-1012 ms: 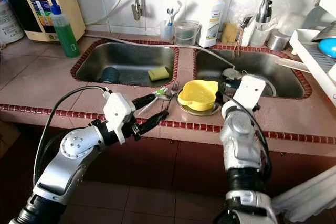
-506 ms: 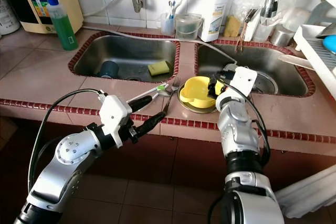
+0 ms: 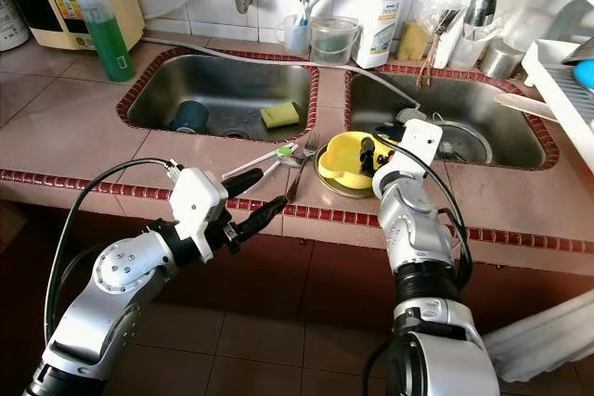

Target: Kitchen organization

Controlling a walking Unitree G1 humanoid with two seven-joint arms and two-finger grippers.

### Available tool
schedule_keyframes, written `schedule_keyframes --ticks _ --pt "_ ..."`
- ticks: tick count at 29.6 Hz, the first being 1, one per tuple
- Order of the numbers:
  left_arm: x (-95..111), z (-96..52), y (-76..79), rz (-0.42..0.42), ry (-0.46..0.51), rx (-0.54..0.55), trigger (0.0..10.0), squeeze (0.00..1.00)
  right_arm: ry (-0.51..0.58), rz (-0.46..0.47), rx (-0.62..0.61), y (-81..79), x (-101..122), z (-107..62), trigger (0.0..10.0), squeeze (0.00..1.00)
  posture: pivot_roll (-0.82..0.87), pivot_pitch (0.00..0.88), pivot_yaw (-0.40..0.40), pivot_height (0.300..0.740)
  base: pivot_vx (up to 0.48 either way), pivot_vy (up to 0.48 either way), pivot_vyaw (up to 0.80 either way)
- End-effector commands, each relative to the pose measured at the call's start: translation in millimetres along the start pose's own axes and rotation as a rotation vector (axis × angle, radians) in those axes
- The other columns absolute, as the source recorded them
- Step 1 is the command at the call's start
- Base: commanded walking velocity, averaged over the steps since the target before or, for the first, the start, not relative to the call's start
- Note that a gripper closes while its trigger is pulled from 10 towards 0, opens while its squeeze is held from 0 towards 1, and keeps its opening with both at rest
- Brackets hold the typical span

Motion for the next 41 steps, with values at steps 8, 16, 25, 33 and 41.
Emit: schedule_keyframes --ticks 8,16,25,33,41 --pt "7.8 1.9 3.0 0.012 0.02 -0.003 10.0 0.0 -0.055 0.008 0.011 -3.9 -14.4 -3.4 0.0 0.0 -0.09 0.083 -0.032 0.74 0.0 0.0 0.0" --pt "8.6 2.5 2.7 0.016 0.025 -0.002 10.0 0.0 -0.069 0.008 0.004 -1.0 -19.8 -4.8 0.0 0.0 -0.09 0.07 -0.033 0.74 0.0 0.0 0.0" --pt "8.9 3.3 2.3 0.027 0.026 -0.002 10.0 0.0 -0.059 0.015 0.007 -3.5 -20.6 -5.7 0.0 0.0 -0.09 0.056 -0.031 0.74 0.0 0.0 0.0" --pt "9.9 4.2 1.1 0.034 0.029 -0.001 10.0 0.0 -0.041 0.018 0.014 -5.3 -16.0 -4.6 0.0 0.0 -0.09 0.051 -0.032 0.74 0.0 0.0 0.0" --pt "11.6 4.8 -2.5 0.037 0.034 0.009 10.0 0.0 0.044 0.055 0.04 -6.0 -0.2 -5.0 0.0 0.0 -0.09 0.052 -0.026 0.74 0.0 0.0 0.0"
Point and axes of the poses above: a point about 5 cm out from each wrist's last joint towards the gripper, its own z axis pointing out of the wrist towards the gripper, its own x axis along the axis of the wrist's last joint, y = z × x, the point moved 5 cm from there along z, pointing out of the wrist towards the gripper, and after that the axes turned 12 degrees about -z, right-handed, at the moved point
